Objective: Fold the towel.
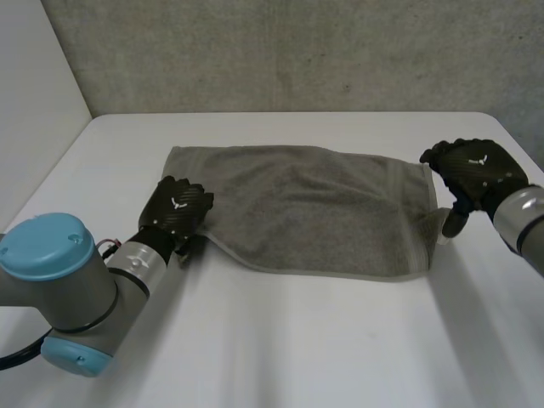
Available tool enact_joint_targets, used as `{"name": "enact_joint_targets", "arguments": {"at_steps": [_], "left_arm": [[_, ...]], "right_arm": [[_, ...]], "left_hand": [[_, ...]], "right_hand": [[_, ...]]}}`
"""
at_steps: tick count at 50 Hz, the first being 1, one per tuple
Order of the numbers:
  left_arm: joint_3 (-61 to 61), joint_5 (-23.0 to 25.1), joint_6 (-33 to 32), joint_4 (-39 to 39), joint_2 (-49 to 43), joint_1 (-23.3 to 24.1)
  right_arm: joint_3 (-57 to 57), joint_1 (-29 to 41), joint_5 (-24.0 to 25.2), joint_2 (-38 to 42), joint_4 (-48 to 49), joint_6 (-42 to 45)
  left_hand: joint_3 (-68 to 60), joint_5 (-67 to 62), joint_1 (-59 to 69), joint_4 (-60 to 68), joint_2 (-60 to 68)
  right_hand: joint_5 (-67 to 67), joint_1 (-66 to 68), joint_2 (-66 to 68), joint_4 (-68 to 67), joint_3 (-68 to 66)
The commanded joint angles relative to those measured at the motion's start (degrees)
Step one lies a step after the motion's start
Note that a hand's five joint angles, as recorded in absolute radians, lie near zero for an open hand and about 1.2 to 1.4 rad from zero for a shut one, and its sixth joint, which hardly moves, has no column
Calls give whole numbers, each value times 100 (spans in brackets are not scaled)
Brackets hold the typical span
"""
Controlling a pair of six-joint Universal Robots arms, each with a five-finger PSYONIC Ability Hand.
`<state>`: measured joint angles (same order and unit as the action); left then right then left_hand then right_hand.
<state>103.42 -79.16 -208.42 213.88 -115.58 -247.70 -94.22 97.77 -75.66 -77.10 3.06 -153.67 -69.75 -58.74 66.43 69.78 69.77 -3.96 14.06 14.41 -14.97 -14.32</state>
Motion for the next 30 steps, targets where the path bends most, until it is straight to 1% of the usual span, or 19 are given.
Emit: {"name": "enact_joint_targets", "arguments": {"at_steps": [1,2,3,4,5,7,8,9,13,15,16,18,21,23,24,26,27,28,30], "left_arm": [[-68,-3,195,-21,455,-24],[-68,-3,196,-21,457,-24],[-68,-3,335,-39,648,-24],[-76,-3,493,-74,842,-32],[-76,-3,495,-74,844,-32],[-85,-3,827,-127,1133,-50],[-85,-3,829,-127,1134,-50],[-94,6,977,-162,1221,-85],[-103,6,1181,-276,1336,-147],[-164,6,1242,-408,1354,-156],[-164,6,1242,-408,1354,-156],[-217,-3,1242,-470,1354,-147],[-349,-3,1260,-602,1362,-120],[-515,-11,1286,-724,1362,-77],[-516,-11,1286,-725,1362,-76],[-682,-99,1304,-821,1371,-41],[-683,-99,1304,-821,1371,-41],[-761,-178,1312,-865,1380,-33],[-840,-257,1312,-900,1371,-15]], "right_arm": [[-1044,40,42,-271,239,434],[-1046,40,42,-270,239,435],[-1176,32,42,-270,239,469],[-1282,32,42,-270,239,478],[-1283,32,42,-270,239,479],[-1397,49,42,-253,239,479],[-1397,49,42,-253,239,479],[-1441,58,42,-227,239,479],[-1441,93,51,-51,256,443],[-1397,285,68,203,318,417],[-1397,286,68,204,318,417],[-1327,453,60,397,397,347],[-1300,515,51,485,467,294],[-1187,707,33,739,573,14],[-1186,708,33,740,573,13],[-1064,944,25,924,625,-477],[-1063,946,25,925,626,-479],[-1020,1050,25,934,643,-741],[-993,1147,42,934,661,-987]], "left_hand": [[-1025,-1126,1357,1022,1023],[-1025,-1126,1357,1022,1023],[-1025,-1126,1357,1022,1023],[-1025,-1126,1357,1022,1023],[-1025,-1126,1357,1022,1023],[-1025,-1126,1357,1022,1023],[-1025,-1126,1357,1022,1023],[-1025,-1126,1357,1022,1023],[-1025,-1126,1357,1022,1023],[-1025,-1126,1357,1022,1023],[-1025,-1126,1357,1022,1023],[-1025,-1126,1357,1022,1023],[-1025,-1126,1357,1022,1023],[-1025,-1126,1357,1022,1023],[-1025,-1126,1357,1022,1023],[-1025,-1126,1357,1022,1023],[-1025,-1126,1357,1022,1023],[-1025,-1126,1357,1022,1023],[-1025,-1126,1357,1022,1023]], "right_hand": [[-1104,1094,1060,-1003,-1068],[-1109,1100,1065,-1008,-1073],[-1692,1682,1648,-1591,-1656],[-1981,1971,1937,-1880,-1945],[-1984,1974,1940,-1883,-1948],[-2302,2293,2258,-2202,-2267],[-2303,2294,2259,-2202,-2268],[-2270,2261,2226,-2169,-2235],[-1832,1823,1788,-1731,-1797],[-1130,1121,1086,-1029,-1094],[-1126,1116,1082,-1025,-1090],[-154,145,110,-53,-118],[18,-27,-62,119,53],[396,-406,-441,497,432],[396,-406,-441,497,432],[396,-406,-441,497,432],[396,-406,-441,497,432],[396,-406,-441,497,432],[396,-406,-441,497,432]]}}
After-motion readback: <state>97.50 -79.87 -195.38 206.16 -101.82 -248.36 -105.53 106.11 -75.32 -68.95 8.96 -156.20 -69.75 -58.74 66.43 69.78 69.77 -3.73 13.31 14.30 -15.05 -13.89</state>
